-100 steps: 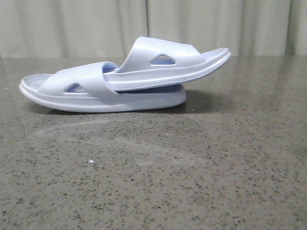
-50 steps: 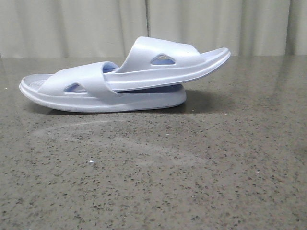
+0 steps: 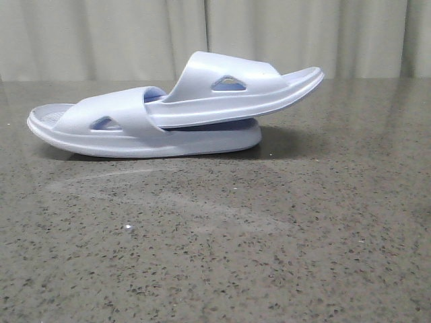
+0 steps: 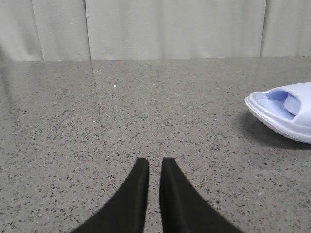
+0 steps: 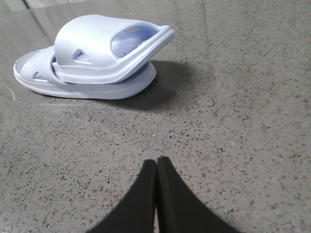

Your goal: Insert blue slippers together front up

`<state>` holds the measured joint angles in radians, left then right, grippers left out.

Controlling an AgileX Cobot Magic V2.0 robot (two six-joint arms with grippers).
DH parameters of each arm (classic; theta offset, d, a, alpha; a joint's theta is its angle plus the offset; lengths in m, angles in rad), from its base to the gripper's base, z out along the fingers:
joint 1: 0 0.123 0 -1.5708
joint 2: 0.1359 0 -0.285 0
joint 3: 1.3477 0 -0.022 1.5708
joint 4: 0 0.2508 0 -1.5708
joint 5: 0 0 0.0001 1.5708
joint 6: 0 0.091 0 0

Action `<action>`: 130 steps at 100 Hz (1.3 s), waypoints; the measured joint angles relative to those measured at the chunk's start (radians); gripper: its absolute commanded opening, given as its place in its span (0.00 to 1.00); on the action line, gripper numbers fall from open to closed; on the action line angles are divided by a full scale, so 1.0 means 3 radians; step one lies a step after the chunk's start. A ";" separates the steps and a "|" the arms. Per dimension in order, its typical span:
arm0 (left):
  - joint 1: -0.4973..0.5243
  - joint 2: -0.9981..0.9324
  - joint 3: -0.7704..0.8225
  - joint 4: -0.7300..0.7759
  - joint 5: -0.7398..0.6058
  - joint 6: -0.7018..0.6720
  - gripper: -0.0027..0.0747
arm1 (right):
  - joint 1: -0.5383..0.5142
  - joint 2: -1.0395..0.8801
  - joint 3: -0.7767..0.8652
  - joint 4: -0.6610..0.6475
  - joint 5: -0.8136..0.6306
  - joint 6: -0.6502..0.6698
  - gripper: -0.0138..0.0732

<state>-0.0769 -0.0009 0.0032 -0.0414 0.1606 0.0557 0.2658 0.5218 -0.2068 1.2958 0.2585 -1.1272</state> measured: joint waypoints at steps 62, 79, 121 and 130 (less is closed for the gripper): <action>0.0000 0.0000 0.0000 0.0000 0.0000 0.0000 0.05 | -0.0425 -0.0881 0.0512 -0.3349 -0.0898 0.2810 0.06; 0.0000 0.0000 0.0000 0.0000 0.0000 0.0000 0.05 | -0.0776 -0.1359 0.0725 -0.3742 -0.0907 0.3090 0.06; 0.0002 -0.0002 0.0000 0.0000 0.0005 0.0000 0.05 | -0.0947 -0.1772 0.0725 -0.3950 -0.0473 0.3220 0.06; 0.0002 -0.0002 0.0000 0.0000 0.0005 0.0000 0.05 | -0.0947 -0.1772 0.0725 -0.3950 -0.0436 0.3227 0.06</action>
<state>-0.0762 -0.0016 0.0032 -0.0414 0.1623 0.0557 -0.0184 -0.0100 0.0107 0.1108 0.1276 -0.1592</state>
